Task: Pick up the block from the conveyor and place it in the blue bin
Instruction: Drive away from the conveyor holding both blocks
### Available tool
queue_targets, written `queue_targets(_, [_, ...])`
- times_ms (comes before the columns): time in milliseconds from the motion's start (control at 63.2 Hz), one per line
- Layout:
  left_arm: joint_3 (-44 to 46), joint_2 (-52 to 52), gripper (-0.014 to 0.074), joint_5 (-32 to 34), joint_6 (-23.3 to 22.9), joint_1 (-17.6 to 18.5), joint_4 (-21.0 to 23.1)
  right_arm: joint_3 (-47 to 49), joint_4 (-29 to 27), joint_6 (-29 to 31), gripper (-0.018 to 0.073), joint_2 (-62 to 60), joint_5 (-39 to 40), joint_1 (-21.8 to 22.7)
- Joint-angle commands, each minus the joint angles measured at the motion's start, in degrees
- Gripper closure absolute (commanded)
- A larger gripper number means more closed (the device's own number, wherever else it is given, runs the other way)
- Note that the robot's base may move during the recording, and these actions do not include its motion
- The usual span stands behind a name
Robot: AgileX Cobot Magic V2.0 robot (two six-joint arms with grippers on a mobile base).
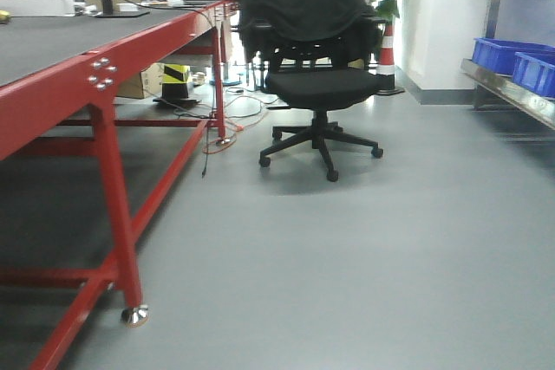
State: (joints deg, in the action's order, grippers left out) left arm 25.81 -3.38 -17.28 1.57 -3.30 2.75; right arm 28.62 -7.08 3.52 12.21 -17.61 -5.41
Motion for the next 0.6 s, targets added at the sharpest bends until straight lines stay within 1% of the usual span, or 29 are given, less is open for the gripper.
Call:
queue_targets(0, [0.0, 0.2, 0.0708, 0.7, -0.1, 0.0, 0.4, 0.4, 0.5, 0.3, 0.0721, -0.2, 1.3, 0.0])
queue_targets(585, [0.0, 0.2, 0.0708, 0.7, -0.1, 0.0, 0.4, 0.4, 0.5, 0.3, 0.0721, -0.2, 1.5, 0.0])
